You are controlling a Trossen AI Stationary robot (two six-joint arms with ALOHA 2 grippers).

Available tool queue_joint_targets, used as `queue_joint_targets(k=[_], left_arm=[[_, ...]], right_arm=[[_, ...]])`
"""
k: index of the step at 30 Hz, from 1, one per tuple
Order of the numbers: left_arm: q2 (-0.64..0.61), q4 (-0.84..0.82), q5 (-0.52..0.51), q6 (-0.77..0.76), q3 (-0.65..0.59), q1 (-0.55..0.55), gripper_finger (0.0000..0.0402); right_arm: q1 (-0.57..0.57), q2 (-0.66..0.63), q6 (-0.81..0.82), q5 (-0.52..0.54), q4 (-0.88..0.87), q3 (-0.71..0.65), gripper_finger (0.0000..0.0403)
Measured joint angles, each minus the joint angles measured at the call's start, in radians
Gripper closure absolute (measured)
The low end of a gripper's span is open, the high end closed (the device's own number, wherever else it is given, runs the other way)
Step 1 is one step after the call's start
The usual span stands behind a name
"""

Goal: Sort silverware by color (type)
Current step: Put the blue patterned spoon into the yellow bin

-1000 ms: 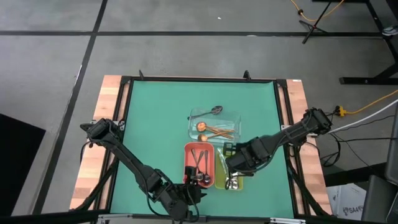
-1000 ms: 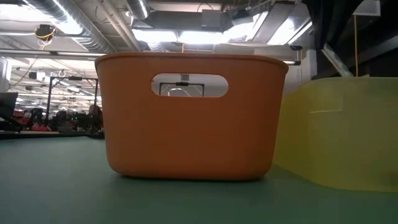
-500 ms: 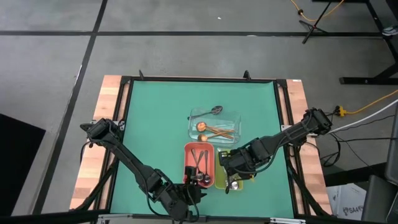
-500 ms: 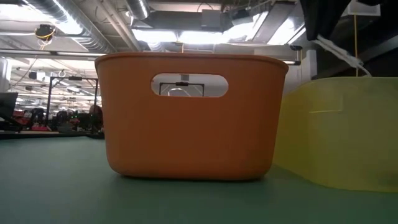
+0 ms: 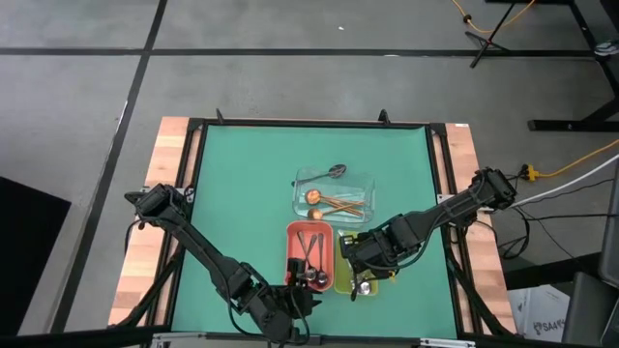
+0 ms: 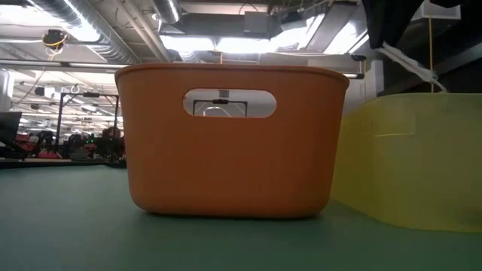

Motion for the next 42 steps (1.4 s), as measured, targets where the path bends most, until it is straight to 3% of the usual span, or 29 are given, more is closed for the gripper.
queue_joint_targets(k=[29, 42], left_arm=[[0.000, 0.000, 0.000, 0.001, 0.000, 0.000, 0.0319], [0.000, 0.000, 0.000, 0.001, 0.000, 0.000, 0.0319]], right_arm=[[0.000, 0.000, 0.016, 0.004, 0.039, 0.000, 0.0390], [0.000, 0.001, 0.178, 0.037, 0.172, 0.000, 0.0344]])
